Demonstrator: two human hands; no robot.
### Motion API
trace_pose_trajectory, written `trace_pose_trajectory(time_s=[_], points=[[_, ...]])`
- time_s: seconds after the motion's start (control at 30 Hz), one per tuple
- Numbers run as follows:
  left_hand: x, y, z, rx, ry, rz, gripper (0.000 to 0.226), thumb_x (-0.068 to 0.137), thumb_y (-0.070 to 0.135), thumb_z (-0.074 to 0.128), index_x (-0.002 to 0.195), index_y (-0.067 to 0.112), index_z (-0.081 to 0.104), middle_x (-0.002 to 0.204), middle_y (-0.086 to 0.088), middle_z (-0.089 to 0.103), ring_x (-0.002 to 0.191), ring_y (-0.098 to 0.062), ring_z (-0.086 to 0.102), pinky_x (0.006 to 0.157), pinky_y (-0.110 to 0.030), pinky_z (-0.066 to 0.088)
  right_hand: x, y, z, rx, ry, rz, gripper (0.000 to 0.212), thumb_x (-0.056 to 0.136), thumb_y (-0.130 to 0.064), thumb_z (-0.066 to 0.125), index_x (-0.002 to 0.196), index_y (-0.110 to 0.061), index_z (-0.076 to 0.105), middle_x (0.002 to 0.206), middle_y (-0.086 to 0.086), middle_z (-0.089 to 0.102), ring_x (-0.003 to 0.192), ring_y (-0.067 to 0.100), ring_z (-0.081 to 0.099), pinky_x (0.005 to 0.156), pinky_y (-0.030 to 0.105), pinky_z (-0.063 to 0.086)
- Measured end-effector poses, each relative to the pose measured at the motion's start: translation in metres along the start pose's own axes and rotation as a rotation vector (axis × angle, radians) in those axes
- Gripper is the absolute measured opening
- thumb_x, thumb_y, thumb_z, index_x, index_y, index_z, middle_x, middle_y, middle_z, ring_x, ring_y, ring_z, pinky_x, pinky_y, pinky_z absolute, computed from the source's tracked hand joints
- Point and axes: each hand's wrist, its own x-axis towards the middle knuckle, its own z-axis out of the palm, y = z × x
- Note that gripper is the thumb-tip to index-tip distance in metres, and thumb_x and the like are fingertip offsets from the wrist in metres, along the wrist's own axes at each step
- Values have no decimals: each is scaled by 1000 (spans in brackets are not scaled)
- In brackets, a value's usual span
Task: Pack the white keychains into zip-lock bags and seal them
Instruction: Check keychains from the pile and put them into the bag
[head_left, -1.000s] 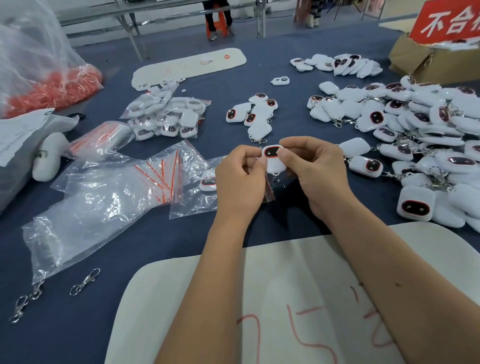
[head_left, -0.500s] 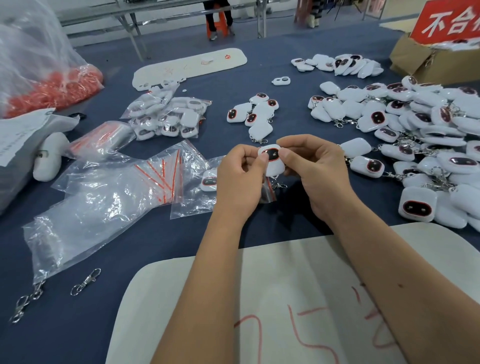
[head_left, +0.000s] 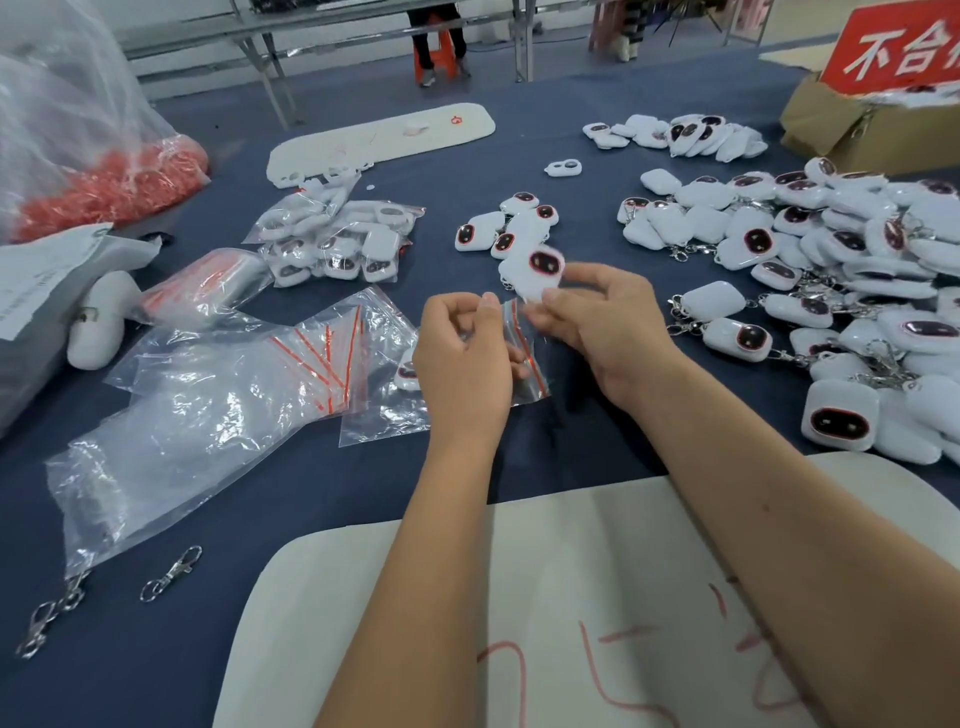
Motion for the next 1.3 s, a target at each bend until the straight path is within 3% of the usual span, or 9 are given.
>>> trace_pose_trajectory(time_s=[0.1, 0.27, 0.47, 0.63, 0.8, 0.93, 1.03, 1.17, 1.3], points=[[0, -1, 0, -4, 0, -4, 13, 104, 22, 60, 101, 10, 57, 87, -5, 64, 48, -12, 59, 46, -23, 48, 4, 3, 4, 31, -45, -27, 41, 95, 9, 68, 133, -3, 59, 120, 4, 77, 120, 26, 71, 104, 34, 57], [1, -1, 0, 23, -19, 1, 12, 103, 20, 60, 100, 9, 58, 97, -13, 64, 51, -11, 58, 46, -23, 49, -11, -1, -18, -970, 484, -427, 33, 90, -4, 64, 120, -16, 73, 120, 5, 72, 119, 28, 60, 101, 32, 43], [-1, -1, -1, 57, -32, 10, 8, 102, 18, 61, 98, 11, 60, 94, -12, 67, 55, -13, 60, 47, -24, 50, -24, -10, -39, -1411, 618, -51, 46, 84, -18, 71, 127, -18, 56, 142, 18, 41, 134, 43, 33, 106, 53, 30], [-2, 1, -2, 61, -43, 9, 5, 100, 15, 62, 97, 10, 61, 90, -9, 66, 54, -11, 60, 47, -22, 50, -25, -3, -41, -1200, 522, -146, 47, 85, -5, 73, 127, -19, 56, 136, 13, 43, 123, 38, 47, 103, 50, 38], [-3, 4, -3, 68, -72, 12, 8, 99, 14, 62, 96, 7, 66, 80, -6, 65, 54, -14, 61, 47, -25, 50, -34, -1, -27, -803, 117, -460, 62, 73, -13, 94, 127, -16, 65, 115, 4, 63, 96, 13, 68, 87, 13, 47], [-2, 3, -6, 197, -181, 58, 9, 98, 25, 68, 93, 19, 73, 80, 2, 72, 71, -18, 69, 67, -47, 61, -40, 2, -14, -767, -143, -670, 73, 67, 0, 91, 134, -13, 63, 116, 5, 66, 103, 15, 70, 97, 32, 53], [-2, 3, -7, 283, -270, 75, 6, 96, 25, 70, 97, 22, 75, 81, -1, 73, 77, -20, 71, 75, -52, 61, -42, 5, -9, -716, -195, -736, 71, 71, 10, 81, 137, -8, 61, 113, 7, 70, 114, 19, 66, 100, 30, 52], [-1, 2, -6, 170, -221, 15, 9, 95, 22, 71, 98, 28, 76, 76, -5, 70, 68, -23, 64, 72, -54, 63, -40, 9, -8, -689, -103, -680, 68, 75, 0, 85, 137, -14, 61, 126, 1, 62, 115, 10, 63, 98, 23, 51], [-1, 2, -5, 39, -176, -35, 5, 91, 14, 74, 93, 19, 76, 82, -12, 75, 61, -17, 66, 60, -37, 60, -33, 10, -17, -519, -92, -378, 48, 74, -5, 90, 113, -26, 69, 100, -9, 76, 80, 12, 74, 75, 22, 58]])
